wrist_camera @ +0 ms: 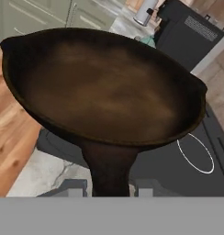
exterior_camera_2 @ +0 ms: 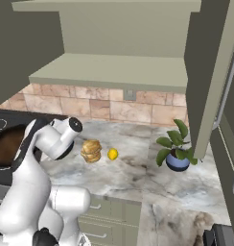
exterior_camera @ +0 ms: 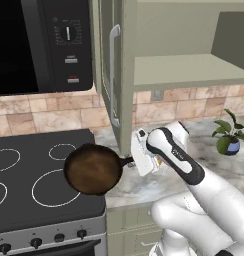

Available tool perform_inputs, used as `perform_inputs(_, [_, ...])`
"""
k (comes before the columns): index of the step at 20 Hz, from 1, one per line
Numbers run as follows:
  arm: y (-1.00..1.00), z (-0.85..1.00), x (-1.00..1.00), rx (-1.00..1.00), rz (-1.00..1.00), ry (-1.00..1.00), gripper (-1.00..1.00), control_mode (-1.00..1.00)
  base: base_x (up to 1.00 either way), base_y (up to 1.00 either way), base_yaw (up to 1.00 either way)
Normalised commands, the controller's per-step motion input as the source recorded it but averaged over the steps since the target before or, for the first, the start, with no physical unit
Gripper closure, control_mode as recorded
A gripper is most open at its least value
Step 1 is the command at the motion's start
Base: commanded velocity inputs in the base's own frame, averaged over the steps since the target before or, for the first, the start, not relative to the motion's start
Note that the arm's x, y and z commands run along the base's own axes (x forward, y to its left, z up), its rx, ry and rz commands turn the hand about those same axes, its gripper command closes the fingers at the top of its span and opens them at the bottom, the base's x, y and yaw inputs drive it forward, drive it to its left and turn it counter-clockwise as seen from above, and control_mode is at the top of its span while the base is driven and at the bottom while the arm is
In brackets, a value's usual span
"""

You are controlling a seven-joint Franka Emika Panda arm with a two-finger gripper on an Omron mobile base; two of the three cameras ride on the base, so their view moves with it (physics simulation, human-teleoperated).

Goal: Pick the pan from the cabinet and place it on the stove. Then turn on the stove burner for the pan.

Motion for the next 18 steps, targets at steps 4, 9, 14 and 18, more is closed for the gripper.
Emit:
perform_inputs(4, [0.40, -0.25, 0.13, 0.00, 0.00, 0.09, 1.00, -1.00, 0.00, 0.00, 0.00])
perform_inputs(9, [0.35, -0.26, 0.14, 0.00, 0.00, 0.07, 1.00, -1.00, 0.00, 0.00, 0.00])
perform_inputs(14, [0.32, -0.28, 0.15, 0.00, 0.00, 0.05, 1.00, -1.00, 0.00, 0.00, 0.00])
perform_inputs(18, [0.29, -0.30, 0.14, 0.00, 0.00, 0.03, 1.00, -1.00, 0.00, 0.00, 0.00])
